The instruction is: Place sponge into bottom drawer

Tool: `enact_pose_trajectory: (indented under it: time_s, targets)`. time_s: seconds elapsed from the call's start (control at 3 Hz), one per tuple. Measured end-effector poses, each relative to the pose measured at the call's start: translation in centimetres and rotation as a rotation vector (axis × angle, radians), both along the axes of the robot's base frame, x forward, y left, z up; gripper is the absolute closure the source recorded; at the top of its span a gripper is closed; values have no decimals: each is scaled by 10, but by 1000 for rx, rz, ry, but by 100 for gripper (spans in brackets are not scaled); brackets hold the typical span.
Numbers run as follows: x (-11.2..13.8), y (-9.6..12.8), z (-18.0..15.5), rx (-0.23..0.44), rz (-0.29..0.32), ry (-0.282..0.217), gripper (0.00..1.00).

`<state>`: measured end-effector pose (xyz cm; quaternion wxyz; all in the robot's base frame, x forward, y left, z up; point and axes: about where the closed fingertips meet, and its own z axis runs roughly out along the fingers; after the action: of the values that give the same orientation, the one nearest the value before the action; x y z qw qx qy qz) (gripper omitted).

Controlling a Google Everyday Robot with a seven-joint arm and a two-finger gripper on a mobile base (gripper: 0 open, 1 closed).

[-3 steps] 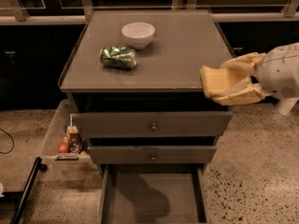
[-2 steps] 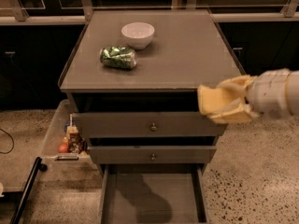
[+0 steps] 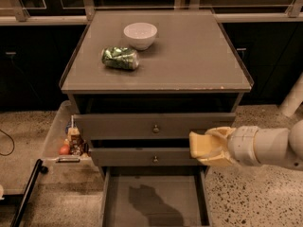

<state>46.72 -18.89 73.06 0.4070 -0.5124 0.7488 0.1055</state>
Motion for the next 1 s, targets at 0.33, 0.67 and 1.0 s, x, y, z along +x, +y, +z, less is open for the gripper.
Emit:
enact_pose_trajectory:
  time_s: [0.33,0.67,1.0]
  targets:
    - [6,4,-53,-6,23,9,100]
    - [12,-4,-101,14,30,51,100]
    - [12,-4,-102,14,30,51,100]
